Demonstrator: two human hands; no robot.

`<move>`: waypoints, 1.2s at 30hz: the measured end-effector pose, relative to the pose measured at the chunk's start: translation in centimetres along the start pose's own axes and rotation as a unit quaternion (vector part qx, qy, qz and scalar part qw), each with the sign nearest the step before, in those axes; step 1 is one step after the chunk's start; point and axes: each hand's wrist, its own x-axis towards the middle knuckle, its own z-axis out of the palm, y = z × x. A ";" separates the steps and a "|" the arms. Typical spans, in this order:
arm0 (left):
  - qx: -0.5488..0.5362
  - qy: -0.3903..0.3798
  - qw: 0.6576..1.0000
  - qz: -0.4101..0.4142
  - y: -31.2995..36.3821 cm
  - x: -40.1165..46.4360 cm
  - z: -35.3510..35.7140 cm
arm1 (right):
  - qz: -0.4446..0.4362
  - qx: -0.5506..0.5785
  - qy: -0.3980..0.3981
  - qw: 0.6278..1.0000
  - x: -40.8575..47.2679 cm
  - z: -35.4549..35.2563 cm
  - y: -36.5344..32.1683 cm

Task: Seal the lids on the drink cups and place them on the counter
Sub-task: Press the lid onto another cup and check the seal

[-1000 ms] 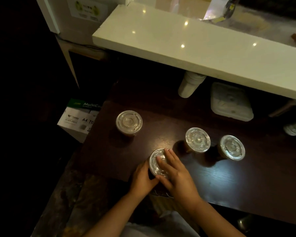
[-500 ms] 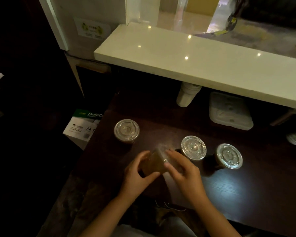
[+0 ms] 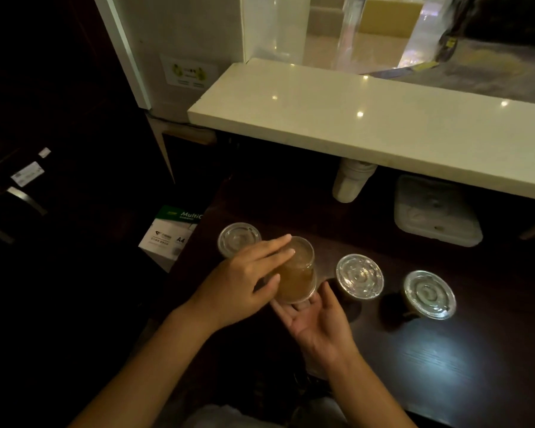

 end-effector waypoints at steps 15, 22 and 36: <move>0.100 -0.049 0.993 0.045 0.1 -1.5 1.3 | 0.002 0.002 -0.015 1.000 0.3 -1.5 -0.1; -0.035 0.080 0.996 -0.019 1.8 -2.7 3.7 | -0.130 -0.118 0.004 0.984 -0.2 0.2 -2.2; -0.680 0.208 0.562 -0.422 2.4 -0.3 8.9 | -0.479 -0.652 0.080 0.582 0.6 1.7 -2.8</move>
